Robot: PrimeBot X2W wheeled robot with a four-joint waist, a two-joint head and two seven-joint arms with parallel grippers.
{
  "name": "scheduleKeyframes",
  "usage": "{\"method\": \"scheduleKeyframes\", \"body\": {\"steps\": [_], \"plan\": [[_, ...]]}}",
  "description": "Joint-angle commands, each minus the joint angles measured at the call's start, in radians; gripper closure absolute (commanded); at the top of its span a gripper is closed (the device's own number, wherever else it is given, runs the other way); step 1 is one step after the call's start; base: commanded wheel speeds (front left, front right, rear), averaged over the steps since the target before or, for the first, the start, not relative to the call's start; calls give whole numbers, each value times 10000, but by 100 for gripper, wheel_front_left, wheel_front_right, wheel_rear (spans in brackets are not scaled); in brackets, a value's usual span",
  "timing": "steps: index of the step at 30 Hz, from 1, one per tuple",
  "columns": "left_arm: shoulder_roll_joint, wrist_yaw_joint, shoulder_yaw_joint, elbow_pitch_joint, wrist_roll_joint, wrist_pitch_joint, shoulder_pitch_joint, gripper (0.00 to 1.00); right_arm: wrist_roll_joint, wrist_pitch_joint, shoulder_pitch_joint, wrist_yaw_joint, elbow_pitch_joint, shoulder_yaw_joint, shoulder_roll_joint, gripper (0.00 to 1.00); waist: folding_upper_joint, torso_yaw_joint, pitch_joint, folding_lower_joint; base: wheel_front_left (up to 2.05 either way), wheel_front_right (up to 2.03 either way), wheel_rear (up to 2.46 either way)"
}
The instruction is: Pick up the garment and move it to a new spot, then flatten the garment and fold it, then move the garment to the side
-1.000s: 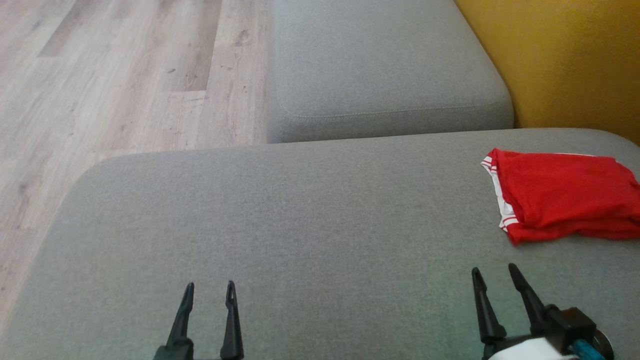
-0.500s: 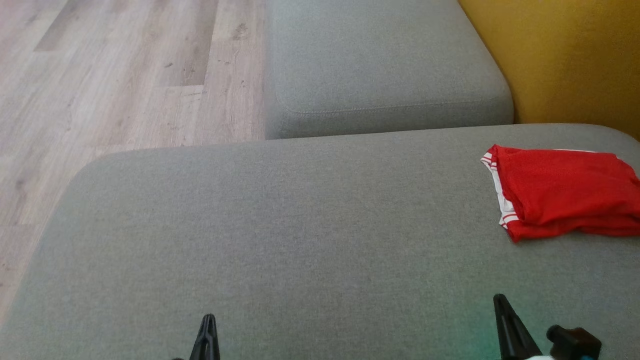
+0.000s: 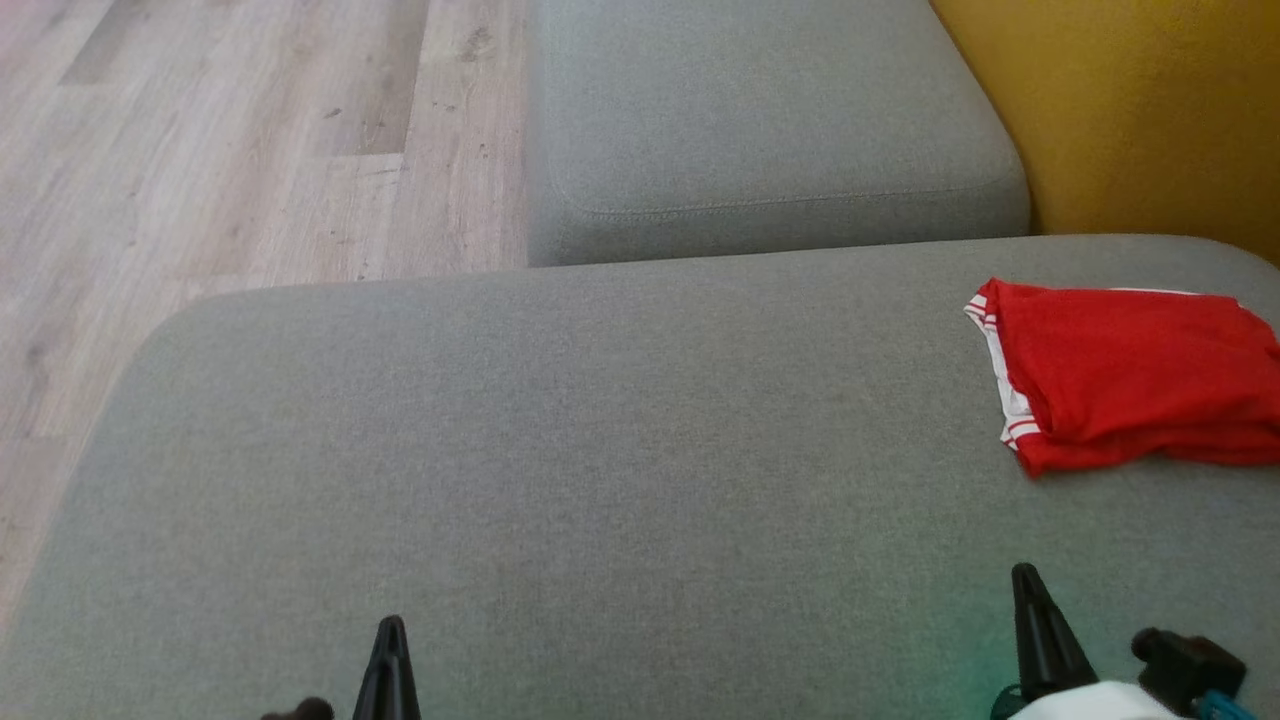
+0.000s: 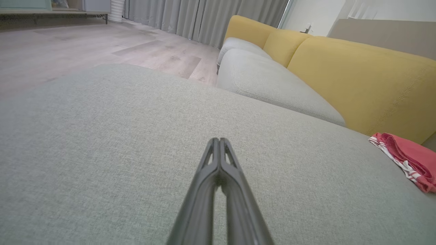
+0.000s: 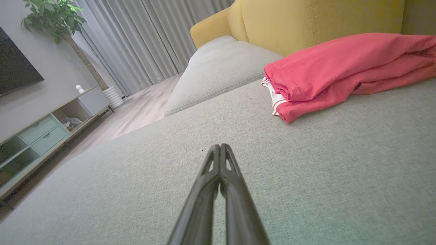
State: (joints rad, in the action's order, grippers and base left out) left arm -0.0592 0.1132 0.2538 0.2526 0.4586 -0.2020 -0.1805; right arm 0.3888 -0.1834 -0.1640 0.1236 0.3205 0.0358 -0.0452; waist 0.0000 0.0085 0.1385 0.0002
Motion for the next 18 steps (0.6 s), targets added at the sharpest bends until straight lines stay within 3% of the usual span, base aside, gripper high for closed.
{"method": "scheduleKeyframes", "body": {"steps": [1, 18], "plan": [[-85, -79, -258, -274, 283, 52, 568, 100, 310, 88, 548, 16, -353, -43, -22, 100, 0, -1, -19, -1, 0, 0, 0], [-143, -484, -721, -247, 2300, 484, 959, 100, 2339, 581, 919, 26, -422, -293, -27, 100, 0, -15, -257, -1, 0, 0, 0]]}}
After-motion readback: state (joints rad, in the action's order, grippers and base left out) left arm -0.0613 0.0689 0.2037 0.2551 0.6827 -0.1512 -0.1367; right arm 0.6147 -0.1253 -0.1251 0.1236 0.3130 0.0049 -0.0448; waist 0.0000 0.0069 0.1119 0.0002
